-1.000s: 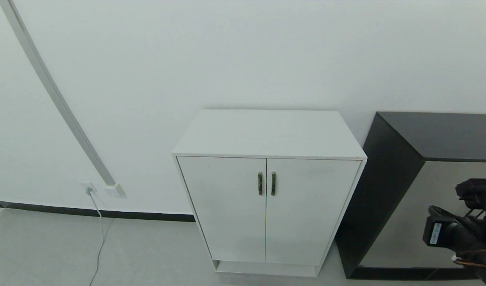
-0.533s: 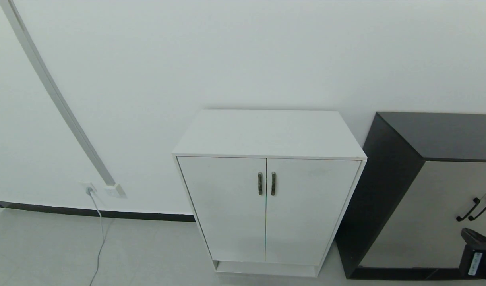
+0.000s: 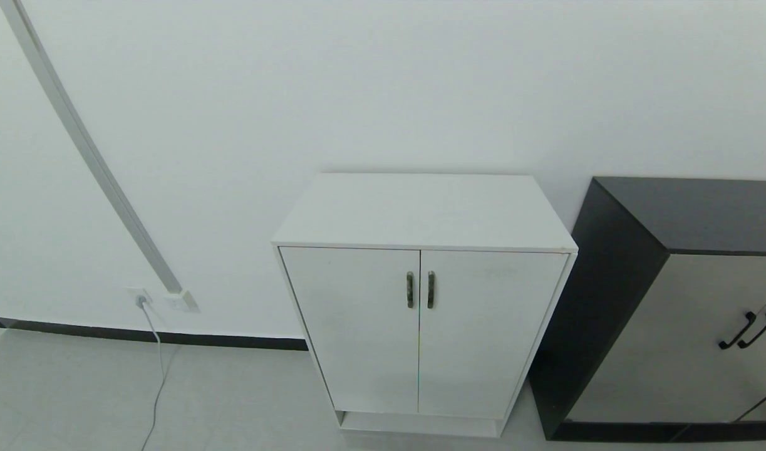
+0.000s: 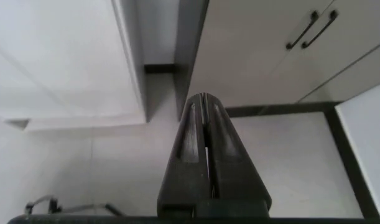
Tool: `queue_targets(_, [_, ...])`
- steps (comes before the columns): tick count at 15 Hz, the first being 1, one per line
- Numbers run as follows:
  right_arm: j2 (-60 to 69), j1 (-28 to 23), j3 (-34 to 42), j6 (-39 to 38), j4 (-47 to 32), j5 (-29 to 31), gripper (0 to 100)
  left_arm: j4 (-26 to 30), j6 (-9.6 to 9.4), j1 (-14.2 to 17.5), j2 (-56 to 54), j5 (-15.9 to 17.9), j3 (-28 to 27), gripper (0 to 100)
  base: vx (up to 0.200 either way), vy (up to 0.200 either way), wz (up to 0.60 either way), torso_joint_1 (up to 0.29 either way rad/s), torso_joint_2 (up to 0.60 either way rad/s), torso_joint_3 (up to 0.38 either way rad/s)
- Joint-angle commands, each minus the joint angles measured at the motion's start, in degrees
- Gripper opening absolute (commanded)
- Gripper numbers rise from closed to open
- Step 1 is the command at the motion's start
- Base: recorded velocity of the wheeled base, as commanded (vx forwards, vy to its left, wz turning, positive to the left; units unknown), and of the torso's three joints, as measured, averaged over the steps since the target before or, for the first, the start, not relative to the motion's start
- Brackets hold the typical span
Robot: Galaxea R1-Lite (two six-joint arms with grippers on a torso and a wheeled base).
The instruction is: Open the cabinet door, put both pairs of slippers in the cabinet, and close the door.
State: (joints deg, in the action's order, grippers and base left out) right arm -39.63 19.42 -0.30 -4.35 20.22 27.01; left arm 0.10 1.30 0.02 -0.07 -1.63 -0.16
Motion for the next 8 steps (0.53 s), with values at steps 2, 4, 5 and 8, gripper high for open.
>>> queue_targets(2, [22.14, 0.0, -0.57, -0.13, -15.04, -6.98, 0, -0.01, 0.01, -0.02, 0.07, -0.04, 0.07, 0, 0.0, 0.0, 0.0, 0.0, 0.0, 0.0])
queue_targets(4, [25.13, 0.0, -0.31, -0.04, -17.68, -9.44, 0, -0.01, 0.01, 0.06, 0.07, -0.04, -0.02, 0, 0.0, 0.0, 0.0, 0.0, 0.0, 0.0])
queue_targets(5, [26.1, -0.08, 0.04, 0.05, -17.85, -12.86, 0, -0.01, 0.01, 0.06, 0.07, -0.04, -0.02, 0, 0.0, 0.0, 0.0, 0.0, 0.0, 0.0])
queue_targets(8, [27.33, -1.05, 0.13, 3.74, -17.68, -21.3, 0, -0.01, 0.01, 0.06, 0.07, -0.04, 0.07, 0, 0.0, 0.0, 0.0, 0.0, 0.0, 0.0])
